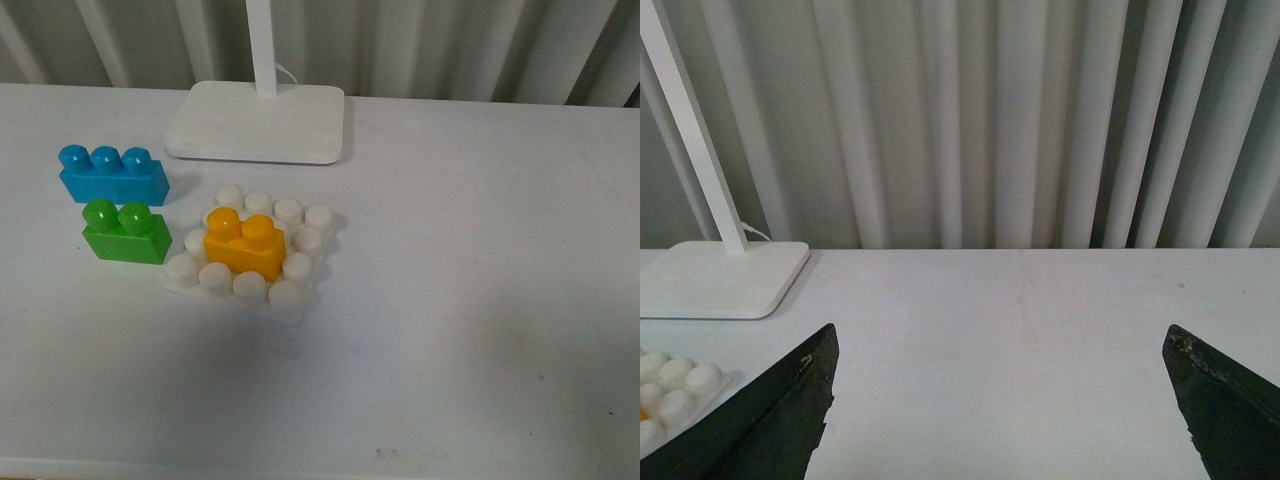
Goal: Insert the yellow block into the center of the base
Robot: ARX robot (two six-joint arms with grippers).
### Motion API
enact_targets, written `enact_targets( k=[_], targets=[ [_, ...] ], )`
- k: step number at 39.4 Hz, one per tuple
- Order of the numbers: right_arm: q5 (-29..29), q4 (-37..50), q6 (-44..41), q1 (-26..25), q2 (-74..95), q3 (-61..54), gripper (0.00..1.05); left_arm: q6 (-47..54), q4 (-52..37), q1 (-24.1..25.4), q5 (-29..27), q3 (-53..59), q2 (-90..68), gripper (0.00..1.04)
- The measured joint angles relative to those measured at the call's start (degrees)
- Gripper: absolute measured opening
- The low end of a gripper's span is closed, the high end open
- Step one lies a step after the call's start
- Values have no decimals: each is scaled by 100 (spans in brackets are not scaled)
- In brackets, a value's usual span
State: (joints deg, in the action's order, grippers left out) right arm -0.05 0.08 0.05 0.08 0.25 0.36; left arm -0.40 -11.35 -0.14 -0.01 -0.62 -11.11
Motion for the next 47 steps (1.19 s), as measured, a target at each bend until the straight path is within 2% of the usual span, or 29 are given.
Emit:
enact_targets(
  k=[3, 6, 19, 22, 32, 36, 47],
  targets=[
    [-2, 0, 0, 0, 0, 0, 95, 0, 129, 0, 2, 0, 144, 4],
    [2, 0, 0, 0, 0, 0, 95, 2, 1058, 0, 0, -2, 907, 4],
    [0, 0, 0, 0, 0, 0, 95, -4, 1123, 0, 2, -2, 1086, 6],
    [-2, 0, 0, 0, 0, 0, 95, 0, 1123, 0, 0, -2, 1086, 20],
    [-2, 0, 0, 0, 0, 0, 95, 0, 1123, 0, 2, -2, 1086, 83],
    [0, 0, 0, 0, 0, 0, 95, 4, 1123, 0, 2, -2, 1086, 100],
    [0, 0, 0, 0, 0, 0, 95, 15, 1123, 0, 2, -2, 1086, 98]
  ],
)
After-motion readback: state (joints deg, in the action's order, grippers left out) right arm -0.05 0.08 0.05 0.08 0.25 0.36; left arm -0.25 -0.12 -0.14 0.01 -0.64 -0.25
